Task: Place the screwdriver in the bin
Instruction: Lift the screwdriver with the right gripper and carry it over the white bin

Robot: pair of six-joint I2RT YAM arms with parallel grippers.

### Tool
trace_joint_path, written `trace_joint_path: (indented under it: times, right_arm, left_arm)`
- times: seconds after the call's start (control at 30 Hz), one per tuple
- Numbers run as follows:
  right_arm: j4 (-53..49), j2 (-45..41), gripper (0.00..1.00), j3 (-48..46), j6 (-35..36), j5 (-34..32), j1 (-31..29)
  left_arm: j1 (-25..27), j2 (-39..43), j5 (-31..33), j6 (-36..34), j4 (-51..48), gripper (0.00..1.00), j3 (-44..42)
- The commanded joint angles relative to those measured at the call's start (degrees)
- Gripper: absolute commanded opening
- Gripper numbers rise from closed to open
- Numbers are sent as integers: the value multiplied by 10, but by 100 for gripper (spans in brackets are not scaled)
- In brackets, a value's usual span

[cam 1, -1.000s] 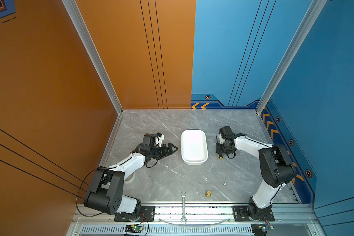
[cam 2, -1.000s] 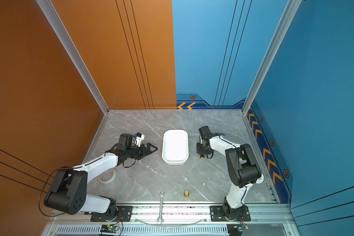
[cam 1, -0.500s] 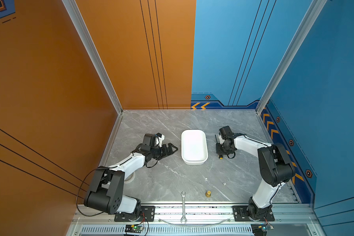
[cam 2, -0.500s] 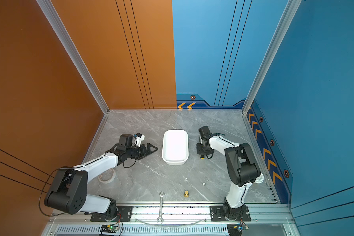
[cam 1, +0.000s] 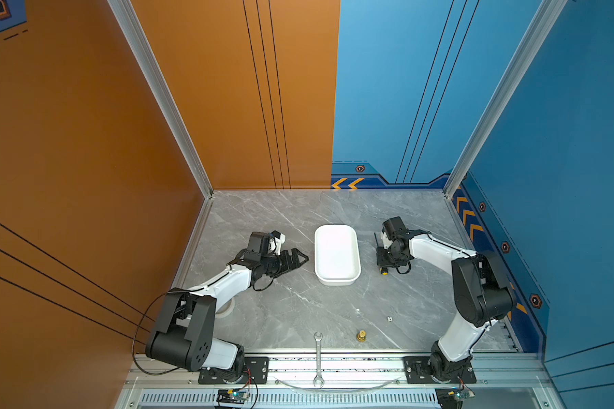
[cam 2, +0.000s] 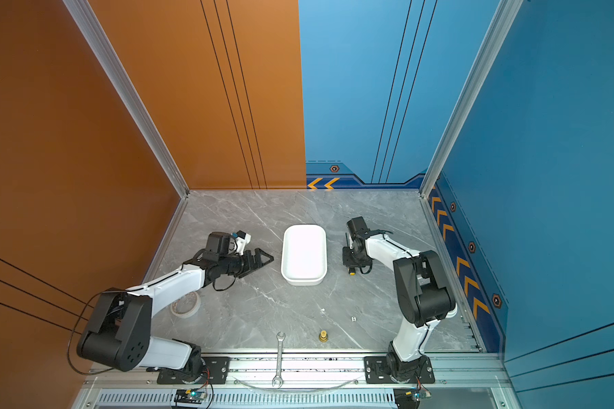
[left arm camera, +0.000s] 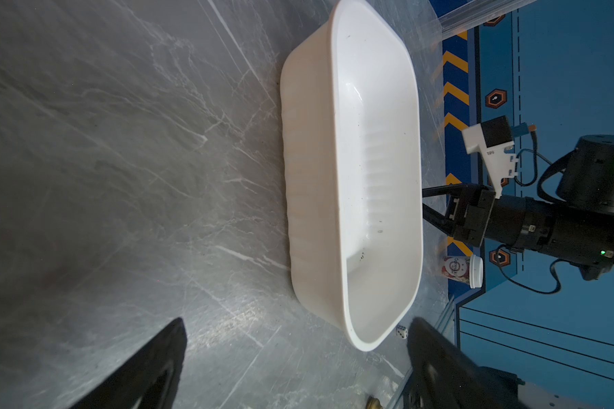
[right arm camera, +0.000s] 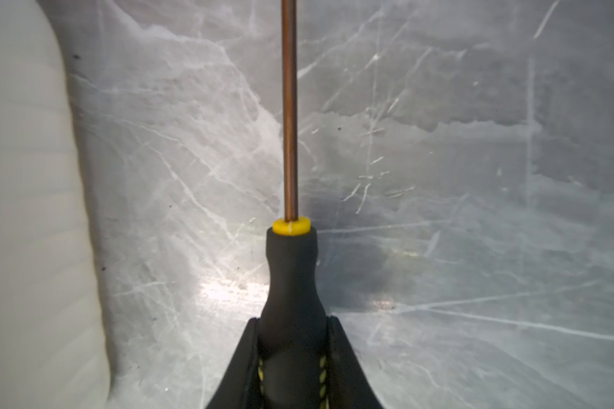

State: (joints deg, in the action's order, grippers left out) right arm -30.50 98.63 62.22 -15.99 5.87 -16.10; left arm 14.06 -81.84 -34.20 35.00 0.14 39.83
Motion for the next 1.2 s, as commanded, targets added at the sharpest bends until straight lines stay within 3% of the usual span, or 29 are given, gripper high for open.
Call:
trace_joint_path:
  times: [0.0,0.23,0.4,0.6,0.77,1.17]
  right_arm:
    - [-28,-54,0,12,-9,17,4]
    - [-39,-128,0,22,-31,74,0]
    - [0,-168,0,23,-75,154,-30]
    - [74,-162,0,16,-146,194,-93]
    - [105,-120,0,19,-189,188,-135]
    - [88,-52,0,39,-256,67,-187]
  left_arm:
    - [5,2,-4,-7,-14,98,13]
    - [4,4,-5,-7,-14,98,12]
    - [4,6,-6,-6,-10,98,13]
    - [4,7,-7,-5,-1,98,6]
    - [2,5,-10,-7,2,98,5]
    - [-14,19,-6,-27,-11,98,-7]
